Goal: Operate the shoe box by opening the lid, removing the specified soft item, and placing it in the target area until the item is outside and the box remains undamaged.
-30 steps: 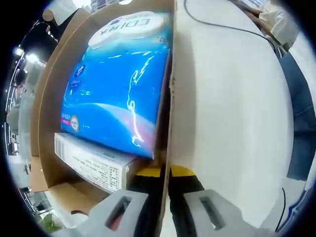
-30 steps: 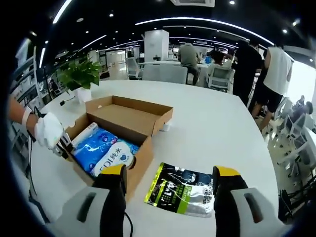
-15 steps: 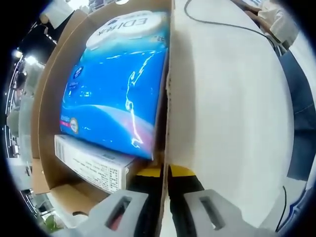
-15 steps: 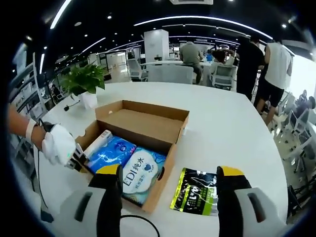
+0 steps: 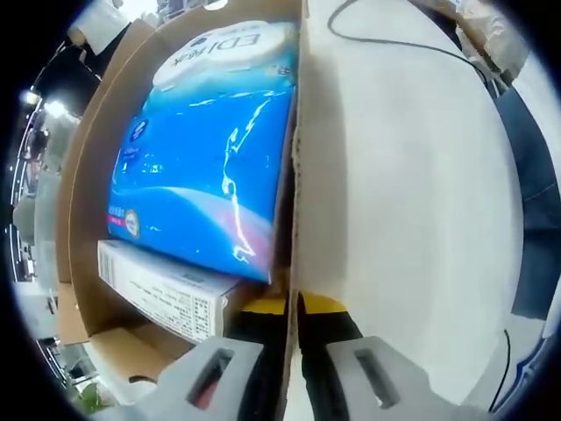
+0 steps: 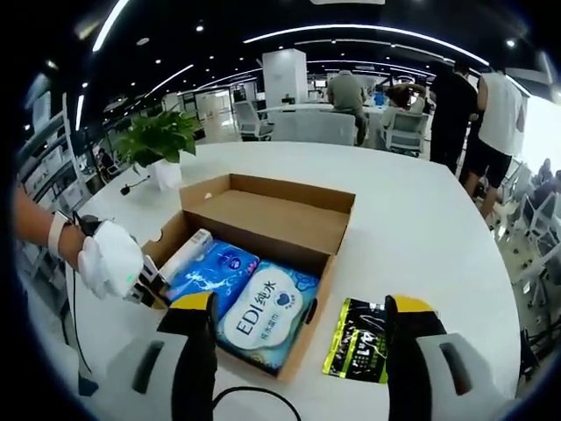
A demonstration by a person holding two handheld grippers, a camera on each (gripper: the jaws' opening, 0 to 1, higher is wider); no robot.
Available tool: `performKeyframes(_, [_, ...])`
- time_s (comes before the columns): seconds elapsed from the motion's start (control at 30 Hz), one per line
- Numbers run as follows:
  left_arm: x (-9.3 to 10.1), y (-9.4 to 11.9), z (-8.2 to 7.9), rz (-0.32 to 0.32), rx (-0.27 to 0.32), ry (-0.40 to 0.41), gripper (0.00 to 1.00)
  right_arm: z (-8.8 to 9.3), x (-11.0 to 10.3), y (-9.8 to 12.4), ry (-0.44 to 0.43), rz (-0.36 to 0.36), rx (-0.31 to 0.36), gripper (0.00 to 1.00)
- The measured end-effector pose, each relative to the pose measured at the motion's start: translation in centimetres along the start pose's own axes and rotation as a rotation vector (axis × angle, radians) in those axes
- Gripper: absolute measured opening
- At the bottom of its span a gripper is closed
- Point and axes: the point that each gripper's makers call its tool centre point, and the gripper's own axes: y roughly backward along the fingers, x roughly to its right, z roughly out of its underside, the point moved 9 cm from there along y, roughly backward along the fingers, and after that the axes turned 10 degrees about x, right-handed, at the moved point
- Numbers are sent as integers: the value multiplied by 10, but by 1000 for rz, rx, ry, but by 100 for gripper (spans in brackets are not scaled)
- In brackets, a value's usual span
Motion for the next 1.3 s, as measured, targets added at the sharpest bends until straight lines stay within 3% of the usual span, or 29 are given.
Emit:
performKeyframes(0.17, [1, 3, -2, 3, 4, -2, 2, -1, -17, -8, 18, -32, -13, 79])
performKeyframes(0.47, [1, 1, 2, 6, 14, -4, 2, -1, -29, -23, 10, -45, -37, 79])
performKeyframes(1.07, [0, -1, 2, 4, 21, -38, 2, 10, -28, -30, -43, 59, -33, 69])
performKeyframes(1.3, [-2, -6, 6, 1, 45, -28, 2, 10, -40, -36, -38, 72, -62, 66])
